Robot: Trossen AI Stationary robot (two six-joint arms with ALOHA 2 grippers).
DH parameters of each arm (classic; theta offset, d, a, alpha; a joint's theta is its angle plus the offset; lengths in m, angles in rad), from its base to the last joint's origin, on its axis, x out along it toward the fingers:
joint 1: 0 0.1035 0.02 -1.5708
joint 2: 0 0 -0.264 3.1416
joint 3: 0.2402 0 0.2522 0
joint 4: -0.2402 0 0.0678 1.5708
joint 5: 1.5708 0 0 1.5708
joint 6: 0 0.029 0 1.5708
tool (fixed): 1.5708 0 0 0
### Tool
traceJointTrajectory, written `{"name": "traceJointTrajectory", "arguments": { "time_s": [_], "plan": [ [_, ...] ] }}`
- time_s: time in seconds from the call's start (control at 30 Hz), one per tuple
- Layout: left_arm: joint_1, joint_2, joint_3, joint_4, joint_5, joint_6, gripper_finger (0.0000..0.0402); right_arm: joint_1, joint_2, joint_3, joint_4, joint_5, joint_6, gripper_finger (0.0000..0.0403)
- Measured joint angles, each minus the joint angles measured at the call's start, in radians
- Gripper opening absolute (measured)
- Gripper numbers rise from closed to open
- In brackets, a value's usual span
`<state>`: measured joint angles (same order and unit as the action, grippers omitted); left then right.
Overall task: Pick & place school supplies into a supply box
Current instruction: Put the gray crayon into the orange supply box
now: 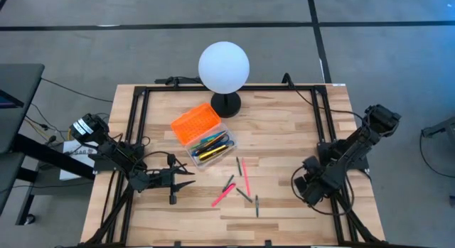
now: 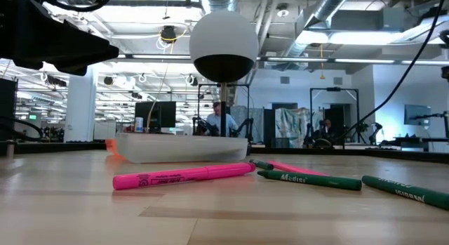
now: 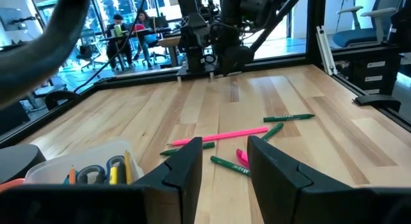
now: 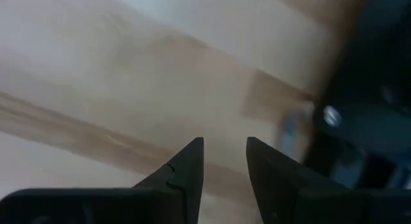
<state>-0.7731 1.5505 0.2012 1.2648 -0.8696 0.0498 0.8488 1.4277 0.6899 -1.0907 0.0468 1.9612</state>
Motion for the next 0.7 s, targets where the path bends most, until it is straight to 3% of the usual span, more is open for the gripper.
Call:
{"name": "traceJointTrajectory", "arguments": {
  "time_s": [0.17, 0.7],
  "plan": [
    [0.0, 0.0, 0.0, 0.0, 0.0, -0.003, 0.0119, 0.022, 0.0, 0.0, -0.018, -0.077, 0.006, 0.0111],
    [0.0, 0.0, 0.0, 0.0, 0.0, -0.008, 0.0119, 0.1, 0.0, -0.043, -0.021, -0.102, 0.003, 0.0111]
  ]
}}
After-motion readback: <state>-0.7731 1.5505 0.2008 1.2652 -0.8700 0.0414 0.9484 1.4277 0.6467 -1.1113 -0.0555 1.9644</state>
